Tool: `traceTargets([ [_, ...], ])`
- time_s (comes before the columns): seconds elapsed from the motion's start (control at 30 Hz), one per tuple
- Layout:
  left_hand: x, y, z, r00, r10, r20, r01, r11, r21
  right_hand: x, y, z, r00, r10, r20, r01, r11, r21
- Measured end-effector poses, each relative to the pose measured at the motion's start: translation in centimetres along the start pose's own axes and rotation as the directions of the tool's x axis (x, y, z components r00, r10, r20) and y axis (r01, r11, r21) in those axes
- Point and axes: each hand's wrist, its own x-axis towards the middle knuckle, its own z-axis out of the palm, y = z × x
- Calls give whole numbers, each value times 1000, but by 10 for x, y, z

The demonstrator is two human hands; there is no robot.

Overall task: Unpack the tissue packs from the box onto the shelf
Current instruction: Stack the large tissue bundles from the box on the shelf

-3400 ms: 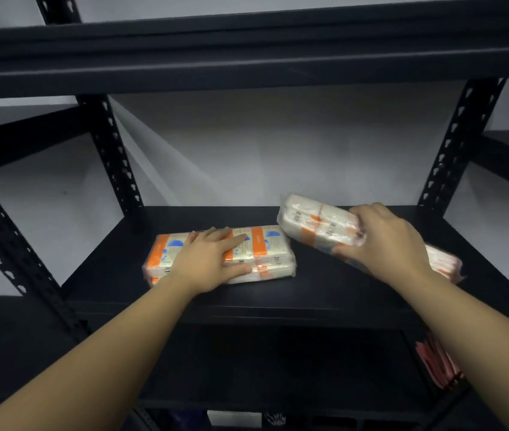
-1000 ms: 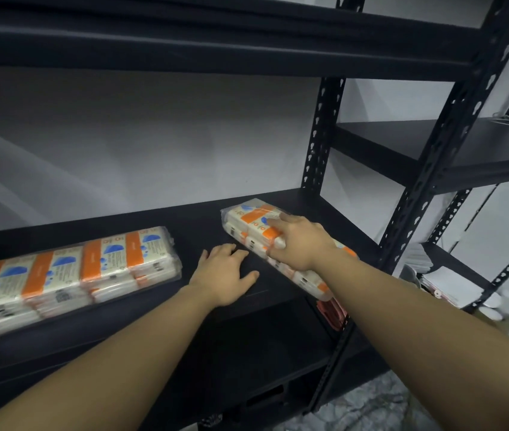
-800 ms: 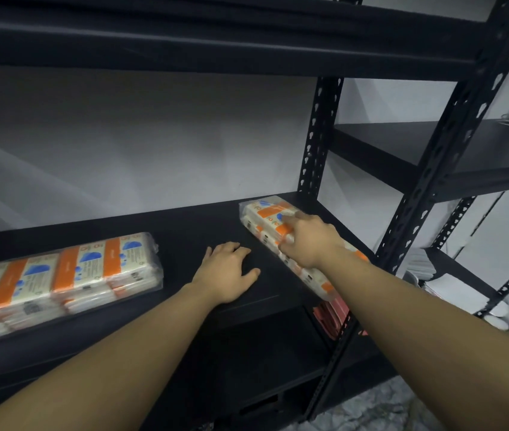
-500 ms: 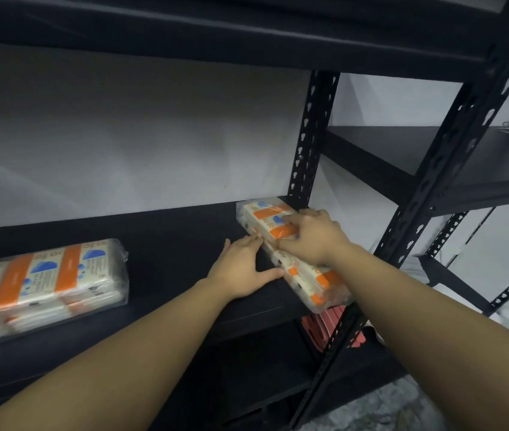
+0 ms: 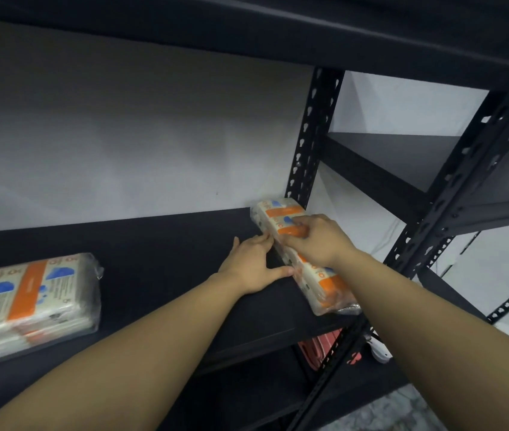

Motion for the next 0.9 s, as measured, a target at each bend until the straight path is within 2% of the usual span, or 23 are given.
traceTargets([
  [0.33, 5, -6, -5, 999, -41, 25, 40, 998, 58, 9, 1, -2, 998, 44, -33, -44, 999, -3],
  [0.53, -22, -22, -10, 998, -59, 30, 57, 995, 78, -1, 0, -5, 991, 124, 50, -126, 991, 37],
  [0.73, -46, -32, -19, 996, -76, 36, 71, 990, 122, -3, -10, 1, 995, 85, 47, -84, 996, -41],
  [0.9, -64, -37, -24, 995, -90, 32, 86, 990, 116, 0, -15, -2, 995, 92, 43, -92, 996, -3],
])
